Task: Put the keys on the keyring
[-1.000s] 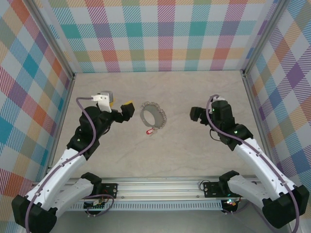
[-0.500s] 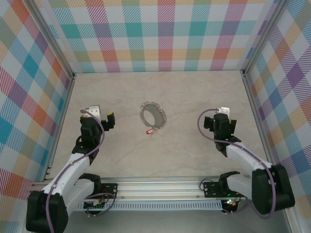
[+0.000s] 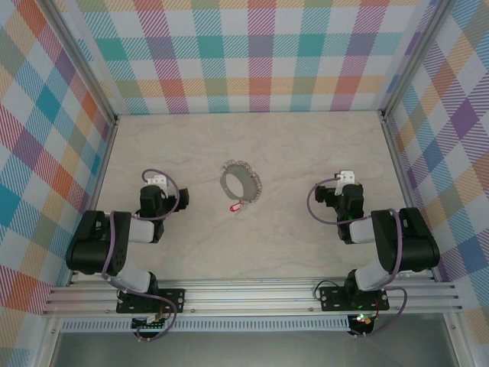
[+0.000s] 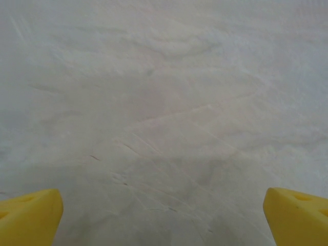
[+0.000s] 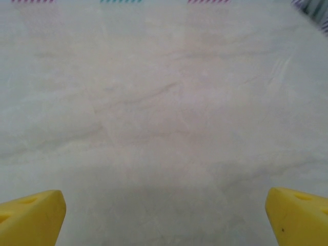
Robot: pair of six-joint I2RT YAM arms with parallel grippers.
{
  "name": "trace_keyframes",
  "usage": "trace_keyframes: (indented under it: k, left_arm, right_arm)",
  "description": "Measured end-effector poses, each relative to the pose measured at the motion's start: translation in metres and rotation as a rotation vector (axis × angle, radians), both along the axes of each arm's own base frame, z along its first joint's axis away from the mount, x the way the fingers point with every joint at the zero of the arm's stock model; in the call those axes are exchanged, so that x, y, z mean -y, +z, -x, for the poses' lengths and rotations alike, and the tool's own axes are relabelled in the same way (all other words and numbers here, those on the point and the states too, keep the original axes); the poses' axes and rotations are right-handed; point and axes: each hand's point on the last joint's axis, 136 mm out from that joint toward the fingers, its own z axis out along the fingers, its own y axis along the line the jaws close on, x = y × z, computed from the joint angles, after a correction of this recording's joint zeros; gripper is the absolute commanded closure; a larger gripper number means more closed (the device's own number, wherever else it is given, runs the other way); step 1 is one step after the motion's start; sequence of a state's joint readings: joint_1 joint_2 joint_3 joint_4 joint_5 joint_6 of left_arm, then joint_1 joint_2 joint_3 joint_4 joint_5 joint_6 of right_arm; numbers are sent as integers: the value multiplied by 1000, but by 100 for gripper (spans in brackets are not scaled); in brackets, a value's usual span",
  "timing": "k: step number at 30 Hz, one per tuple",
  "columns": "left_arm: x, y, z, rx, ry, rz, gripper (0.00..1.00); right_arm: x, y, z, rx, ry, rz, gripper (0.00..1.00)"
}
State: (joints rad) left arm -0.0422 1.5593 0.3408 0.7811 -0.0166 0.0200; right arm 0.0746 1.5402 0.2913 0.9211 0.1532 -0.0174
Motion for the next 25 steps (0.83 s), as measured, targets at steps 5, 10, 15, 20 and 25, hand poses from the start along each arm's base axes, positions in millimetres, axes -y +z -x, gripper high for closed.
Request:
trace_keyframes:
  k: [5, 10, 15, 20, 25]
  left_arm:
    - [13, 20, -19, 58, -68, 25, 0]
    - [10, 23, -23, 66, -51, 13, 0]
    - [7, 23, -23, 65, -31, -1, 0]
    - [6, 23, -23, 65, -18, -12, 0]
    - [5, 23, -23, 65, -9, -17, 0]
  right_arm:
    - [5, 22, -24, 30, 60, -77, 0]
    - [4, 26, -27, 34, 77, -102, 0]
    - [-1, 23, -26, 21, 87, -106, 0]
    - [-2, 22, -25, 15, 88, -106, 0]
    - [-2, 20, -25, 8, 88, -106, 0]
